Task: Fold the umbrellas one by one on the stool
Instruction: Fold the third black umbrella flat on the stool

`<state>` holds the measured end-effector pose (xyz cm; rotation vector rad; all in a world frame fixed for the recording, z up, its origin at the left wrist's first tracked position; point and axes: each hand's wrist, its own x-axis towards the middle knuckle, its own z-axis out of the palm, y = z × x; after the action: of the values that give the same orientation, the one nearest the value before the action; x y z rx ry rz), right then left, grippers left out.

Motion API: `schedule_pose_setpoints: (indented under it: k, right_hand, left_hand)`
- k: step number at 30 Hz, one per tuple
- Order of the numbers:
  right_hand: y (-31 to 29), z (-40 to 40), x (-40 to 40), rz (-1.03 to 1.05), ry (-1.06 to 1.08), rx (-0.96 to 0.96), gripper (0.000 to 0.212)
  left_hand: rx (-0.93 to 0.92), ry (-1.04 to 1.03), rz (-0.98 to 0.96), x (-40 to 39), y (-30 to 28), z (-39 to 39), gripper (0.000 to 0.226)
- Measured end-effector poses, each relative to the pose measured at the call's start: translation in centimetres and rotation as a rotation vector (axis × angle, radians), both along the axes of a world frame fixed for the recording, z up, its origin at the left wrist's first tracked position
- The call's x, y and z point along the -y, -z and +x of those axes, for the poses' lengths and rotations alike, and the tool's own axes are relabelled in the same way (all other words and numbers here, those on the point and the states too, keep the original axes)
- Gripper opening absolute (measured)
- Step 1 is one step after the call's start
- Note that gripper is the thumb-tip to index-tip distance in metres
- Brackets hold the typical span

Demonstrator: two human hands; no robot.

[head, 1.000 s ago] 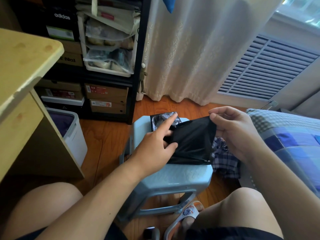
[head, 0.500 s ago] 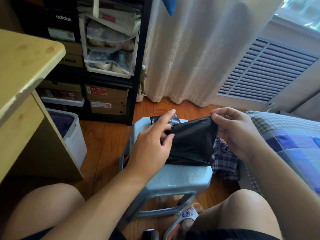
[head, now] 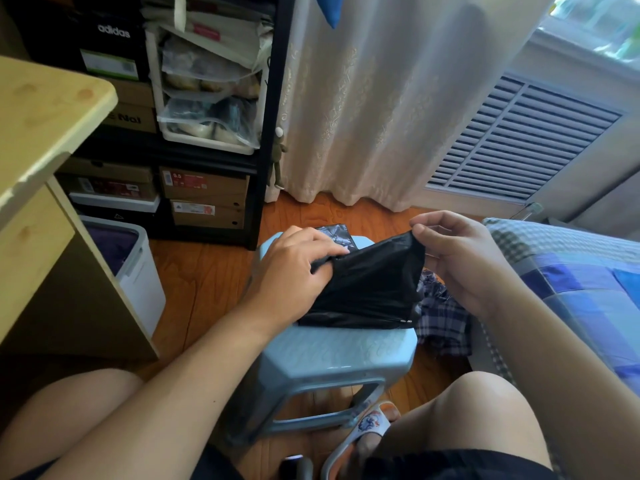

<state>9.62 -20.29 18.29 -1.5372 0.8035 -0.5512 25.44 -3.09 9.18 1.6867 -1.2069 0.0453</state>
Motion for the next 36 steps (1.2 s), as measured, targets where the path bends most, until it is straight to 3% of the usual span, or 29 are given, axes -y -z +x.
schedule_pose_setpoints:
  k: [6,10,14,19,23,26,31,36]
  right_hand:
    - [0.1,-0.1,0.2,-0.008,-0.01,0.002,0.01]
    - [0.2,-0.2,0.0,-0.004,-0.033,0.004,0.009]
    - [0.3,-0.1,-0.4,-0.002,-0.055,0.01,0.01]
    - [0.1,-0.1,-0.2,-0.005,-0.049,0.003,0.009]
    - [-0.1,-0.1,0.1,0.002,-0.022,-0.009,0.011]
    - [0.0,0.0,-0.1,0.002,-0.022,-0.003,0.01]
    - [0.0,-0.1,-0.1,0.001,-0.016,0.005,0.009]
    - [0.2,-0.1,0.2,-0.008,-0.005,-0.012,0.009]
  left_hand:
    - [0.057,-0.041,-0.028,-0.1,0.6,0.2,0.032]
    - [-0.157,-0.07,-0.092,0.1,0.2,0.1,0.015]
    - [-0.331,-0.115,0.014,0.2,-0.6,0.4,0.034]
    - [-0.328,-0.114,0.123,-0.6,-1.4,1.1,0.03]
    - [-0.55,-0.02,0.088,-2.1,-2.5,0.6,0.021]
    - [-0.521,-0.022,0.104,-1.9,-2.6,-1.0,0.022]
    - [-0.421,-0.229,0.055,-1.9,-2.2,-2.6,0.021]
    - [-0.398,-0.203,0.081,-1.8,-2.1,-3.2,0.034]
